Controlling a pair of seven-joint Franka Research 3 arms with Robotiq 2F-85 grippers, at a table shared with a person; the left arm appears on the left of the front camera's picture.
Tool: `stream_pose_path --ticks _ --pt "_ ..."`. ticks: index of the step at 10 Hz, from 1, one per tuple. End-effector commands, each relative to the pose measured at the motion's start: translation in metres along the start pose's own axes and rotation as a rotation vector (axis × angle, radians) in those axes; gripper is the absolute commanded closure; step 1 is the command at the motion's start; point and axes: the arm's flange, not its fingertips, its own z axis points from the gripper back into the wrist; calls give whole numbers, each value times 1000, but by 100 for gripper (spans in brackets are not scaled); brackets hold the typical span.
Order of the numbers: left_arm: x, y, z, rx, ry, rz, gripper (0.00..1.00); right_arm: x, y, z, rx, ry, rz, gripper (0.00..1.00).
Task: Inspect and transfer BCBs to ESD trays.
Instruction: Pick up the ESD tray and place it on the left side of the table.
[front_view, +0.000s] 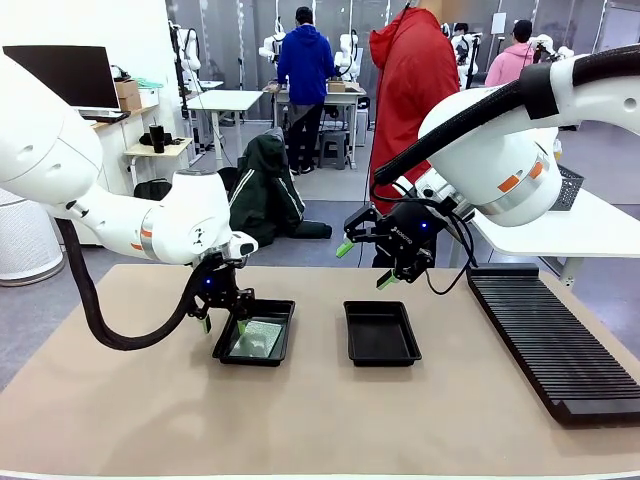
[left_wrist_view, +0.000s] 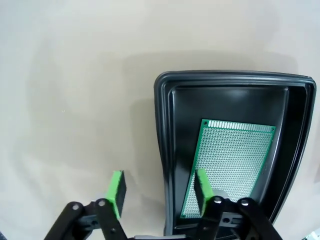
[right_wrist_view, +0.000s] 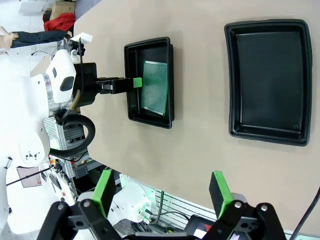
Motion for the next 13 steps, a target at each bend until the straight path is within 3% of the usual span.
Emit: stream_pose_path --ticks 1,2,3,4,5,6,7,8,9,10,11,12,13 --pt "1 -4 3 29 -29 25 28 -1 0 0 1 1 0 0" --pt "1 -3 2 35 -30 27 40 -1 0 0 1 1 0 0" --pt "0 -1 4 29 -35 33 38 -1 0 0 1 1 0 0" --pt "0 0 4 27 -38 38 49 -1 0 0 1 1 0 0" --pt "-1 2 4 28 -35 40 47 -1 0 0 1 1 0 0" --pt "-1 3 3 28 -35 45 59 -1 0 0 1 1 0 0" --pt "0 3 4 28 -37 45 57 -1 0 0 1 1 0 0" --pt "0 3 2 32 -33 44 68 -1 0 0 1 1 0 0" --pt "0 3 3 30 -36 45 66 -1 0 0 1 1 0 0" --pt "1 2 3 31 -36 43 78 -1 0 0 1 1 0 0" --pt "1 1 3 32 -35 44 76 -1 0 0 1 1 0 0" --pt "0 1 2 31 -34 45 88 -1 0 0 1 1 0 0" --pt "0 1 2 29 -32 46 86 -1 0 0 1 1 0 0"
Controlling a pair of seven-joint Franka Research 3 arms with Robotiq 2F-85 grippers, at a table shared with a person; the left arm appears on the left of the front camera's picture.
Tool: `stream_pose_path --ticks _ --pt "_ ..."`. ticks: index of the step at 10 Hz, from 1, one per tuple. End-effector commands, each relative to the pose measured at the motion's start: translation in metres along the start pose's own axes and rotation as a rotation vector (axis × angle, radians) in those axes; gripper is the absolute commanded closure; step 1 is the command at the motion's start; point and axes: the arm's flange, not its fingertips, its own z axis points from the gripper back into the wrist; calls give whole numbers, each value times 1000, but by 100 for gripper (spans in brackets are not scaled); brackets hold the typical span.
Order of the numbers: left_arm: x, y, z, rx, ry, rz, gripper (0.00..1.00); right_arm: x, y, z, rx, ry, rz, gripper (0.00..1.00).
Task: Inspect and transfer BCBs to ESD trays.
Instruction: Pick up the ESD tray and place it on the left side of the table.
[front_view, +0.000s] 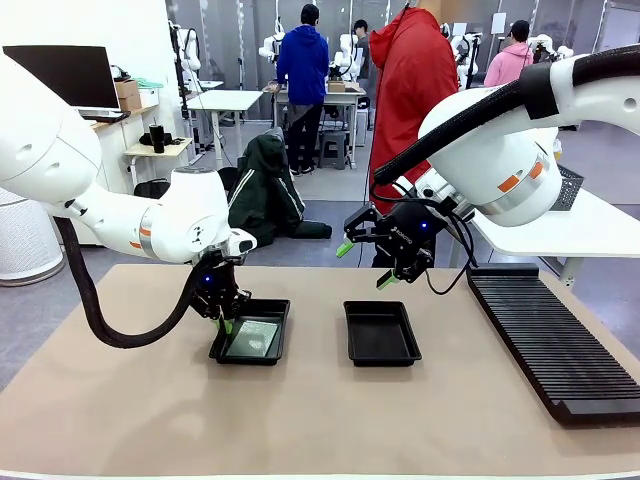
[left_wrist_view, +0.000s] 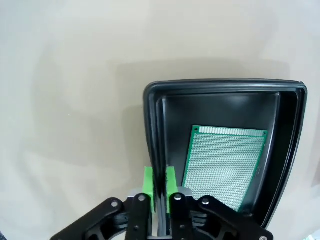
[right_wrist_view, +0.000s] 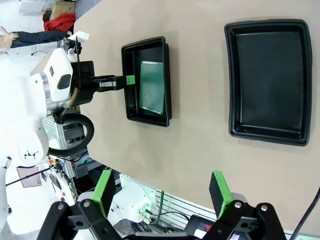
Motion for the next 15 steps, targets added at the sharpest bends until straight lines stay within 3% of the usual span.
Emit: stream_pose_path --ticks 1,13,15 --pt "-4 -3 -1 19 -20 30 97 -1 0 0 1 1 0 0" --pt "0 0 0 0 -1 11 100 -1 0 0 1 1 0 0" --pt "2 6 0 -44 14 23 96 -1 0 0 1 1 0 0"
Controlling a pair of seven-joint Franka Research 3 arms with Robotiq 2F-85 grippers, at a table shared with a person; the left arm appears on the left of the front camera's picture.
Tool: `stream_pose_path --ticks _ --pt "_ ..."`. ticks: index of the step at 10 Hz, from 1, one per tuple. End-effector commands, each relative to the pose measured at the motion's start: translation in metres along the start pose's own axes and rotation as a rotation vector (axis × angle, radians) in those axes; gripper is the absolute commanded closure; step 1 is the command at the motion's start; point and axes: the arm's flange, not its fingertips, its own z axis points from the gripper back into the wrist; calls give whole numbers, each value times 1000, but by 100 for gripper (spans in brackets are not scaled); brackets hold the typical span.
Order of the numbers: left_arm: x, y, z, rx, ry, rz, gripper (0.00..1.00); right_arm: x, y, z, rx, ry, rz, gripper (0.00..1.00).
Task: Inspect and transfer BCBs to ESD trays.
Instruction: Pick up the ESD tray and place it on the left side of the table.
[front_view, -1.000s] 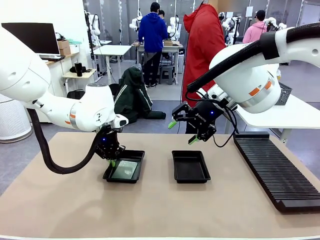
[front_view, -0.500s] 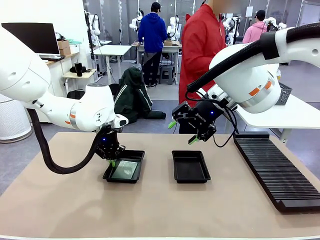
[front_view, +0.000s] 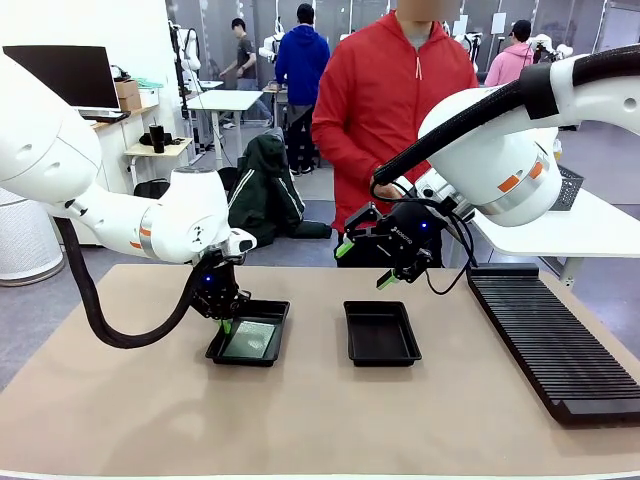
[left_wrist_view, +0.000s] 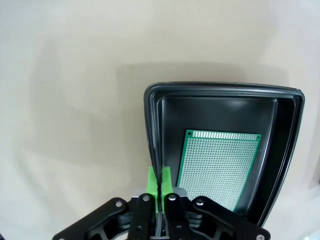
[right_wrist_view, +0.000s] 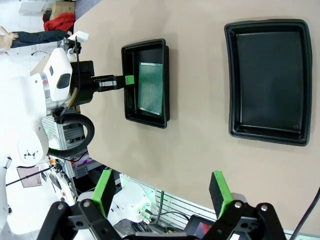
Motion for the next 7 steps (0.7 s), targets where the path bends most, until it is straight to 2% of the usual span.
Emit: stream_pose_path --ticks 1,2,7 --pt "1 20 3 -115 17 0 96 -1 0 0 1 1 0 0" --pt "-2 33 9 -182 13 -3 96 -1 0 0 1 1 0 0" --pt "-13 114 35 -365 6 35 96 -1 0 0 1 1 0 0"
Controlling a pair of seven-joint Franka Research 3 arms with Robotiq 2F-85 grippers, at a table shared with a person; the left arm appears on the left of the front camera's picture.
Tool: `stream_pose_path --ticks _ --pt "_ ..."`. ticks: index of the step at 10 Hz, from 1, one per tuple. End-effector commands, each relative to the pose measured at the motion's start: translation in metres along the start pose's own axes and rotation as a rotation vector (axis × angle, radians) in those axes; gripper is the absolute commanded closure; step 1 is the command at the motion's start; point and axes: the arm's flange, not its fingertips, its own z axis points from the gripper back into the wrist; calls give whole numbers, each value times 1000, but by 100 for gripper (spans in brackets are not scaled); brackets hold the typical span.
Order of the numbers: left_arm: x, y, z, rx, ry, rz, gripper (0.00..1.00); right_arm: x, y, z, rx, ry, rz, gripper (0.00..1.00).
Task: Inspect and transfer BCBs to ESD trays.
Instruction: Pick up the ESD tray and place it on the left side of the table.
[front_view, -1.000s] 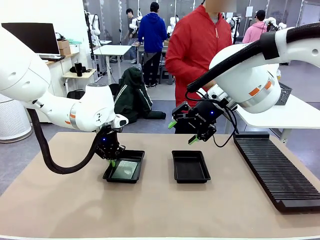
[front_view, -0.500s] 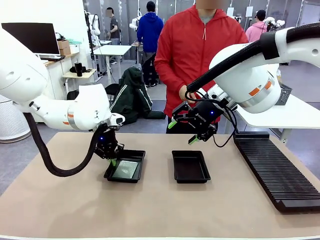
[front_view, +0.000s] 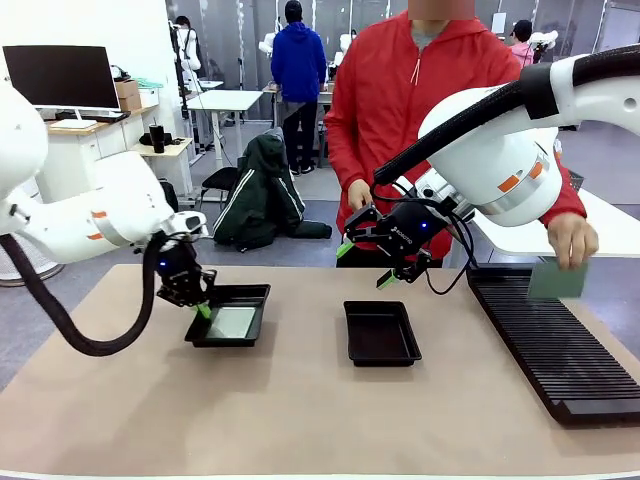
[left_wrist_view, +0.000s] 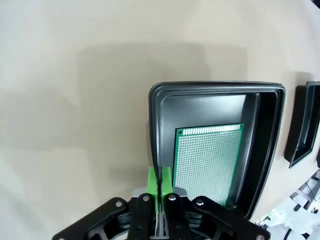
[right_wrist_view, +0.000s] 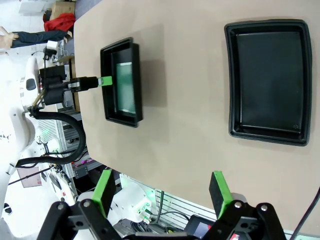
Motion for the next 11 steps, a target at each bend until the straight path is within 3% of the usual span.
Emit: stream_pose_path --ticks 1,7,11 --pt "-17 32 18 -66 1 -14 96 -1 0 0 1 1 0 0" --pt "-43 146 80 -31 -18 5 96 -1 0 0 1 1 0 0" --pt "-54 189 85 5 -46 44 96 -1 0 0 1 1 0 0"
